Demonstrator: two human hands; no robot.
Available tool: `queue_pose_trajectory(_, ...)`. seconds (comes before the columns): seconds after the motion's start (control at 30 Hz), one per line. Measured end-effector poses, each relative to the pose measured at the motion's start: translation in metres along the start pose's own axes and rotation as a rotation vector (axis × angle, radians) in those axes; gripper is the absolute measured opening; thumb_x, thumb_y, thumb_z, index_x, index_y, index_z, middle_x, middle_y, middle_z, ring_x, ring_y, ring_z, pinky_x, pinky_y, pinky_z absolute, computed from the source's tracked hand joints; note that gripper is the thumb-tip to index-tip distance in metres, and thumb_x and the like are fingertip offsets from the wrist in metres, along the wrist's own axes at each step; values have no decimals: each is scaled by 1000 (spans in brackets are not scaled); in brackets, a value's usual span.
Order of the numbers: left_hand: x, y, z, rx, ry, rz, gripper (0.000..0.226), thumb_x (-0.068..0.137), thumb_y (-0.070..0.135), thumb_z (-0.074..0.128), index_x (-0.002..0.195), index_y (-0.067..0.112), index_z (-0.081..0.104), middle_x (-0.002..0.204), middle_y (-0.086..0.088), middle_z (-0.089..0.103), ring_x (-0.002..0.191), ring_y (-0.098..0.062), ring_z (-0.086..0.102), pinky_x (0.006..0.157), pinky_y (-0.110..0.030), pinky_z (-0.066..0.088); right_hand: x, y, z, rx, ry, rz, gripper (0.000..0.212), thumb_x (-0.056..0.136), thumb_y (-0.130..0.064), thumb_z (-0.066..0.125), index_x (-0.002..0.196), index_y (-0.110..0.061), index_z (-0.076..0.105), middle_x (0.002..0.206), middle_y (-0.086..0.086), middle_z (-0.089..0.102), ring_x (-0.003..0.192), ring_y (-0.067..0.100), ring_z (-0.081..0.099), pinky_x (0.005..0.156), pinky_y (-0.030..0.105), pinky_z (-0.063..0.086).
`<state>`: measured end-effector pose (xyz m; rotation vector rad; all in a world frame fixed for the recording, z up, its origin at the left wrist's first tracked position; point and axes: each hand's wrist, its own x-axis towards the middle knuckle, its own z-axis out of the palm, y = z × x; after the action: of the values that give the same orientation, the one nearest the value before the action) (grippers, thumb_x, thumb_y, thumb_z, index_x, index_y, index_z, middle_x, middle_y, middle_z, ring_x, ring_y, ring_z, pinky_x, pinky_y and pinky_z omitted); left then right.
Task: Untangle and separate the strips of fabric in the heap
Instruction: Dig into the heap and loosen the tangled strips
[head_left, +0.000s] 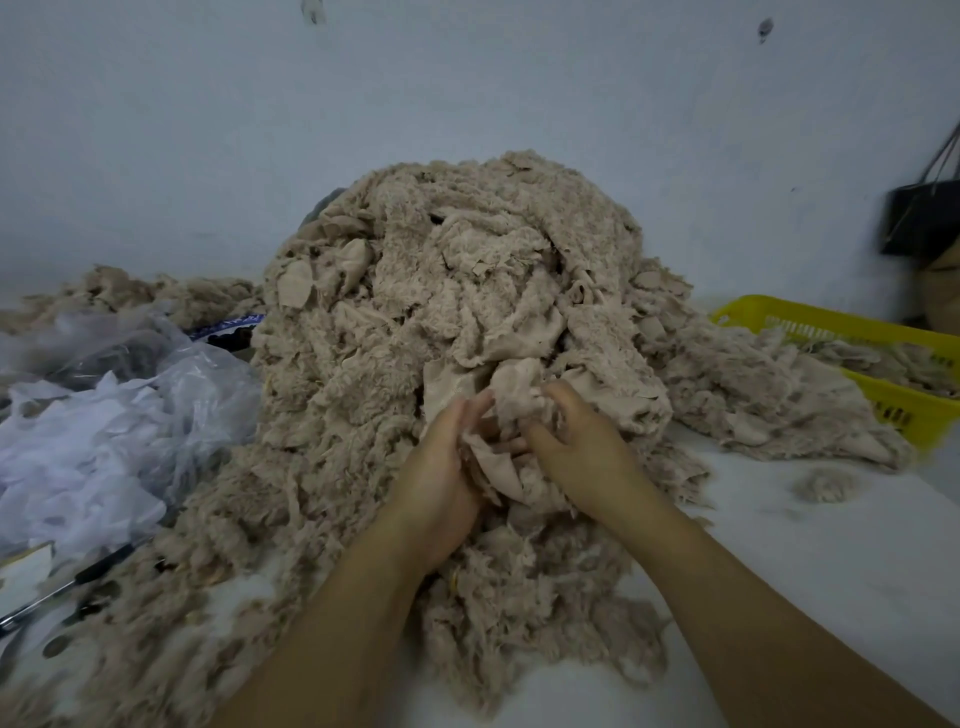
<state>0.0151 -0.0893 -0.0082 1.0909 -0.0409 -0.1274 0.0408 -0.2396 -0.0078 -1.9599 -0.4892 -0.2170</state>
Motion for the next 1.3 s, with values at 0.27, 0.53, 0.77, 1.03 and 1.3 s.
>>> queue_pose_trajectory(0.27,-2,4,-13,-164,-22,-6,59,106,48,29,131,8,64,132,-15,64,121,-28,63,93,-39,54,-6,2,22,-193,-332,-39,54,73,-75,60,113,-44,44,103,-31,35,93,-17,44,70,11,37)
queue_pose_trajectory(0.53,1,5,-3,72,78,43,46,100,43,39,118,13,70,119,-10,72,107,-23,70,83,-35,57,2,5,4,201,35,21,22,97,-37,57,76,-43,51,68,-18,54,59,0,48,57,18,41)
queue_pose_trajectory(0.77,8,16,-20,-377,176,61,62,107,48,23,123,2,62,102,-11,75,60,-11,55,60,-24,48,7,2,-16,921,230,349,28,98,-23,59,125,-18,53,114,7,69,94,24,72,82,44,60)
queue_pose_trajectory(1.03,11,23,-37,-748,166,207,75,99,65,29,122,0,58,104,-17,74,87,-23,75,73,-29,59,10,1,-23,1114,339,425,9,96,-19,61,103,-16,56,80,6,76,73,23,74,54,33,57)
queue_pose_trajectory(1.3,4,-14,2,552,-58,88,22,88,50,68,106,38,67,100,25,72,91,9,67,70,-10,51,7,-2,-2,827,215,207,20,98,-22,57,82,-30,63,79,-2,71,77,16,69,70,33,58)
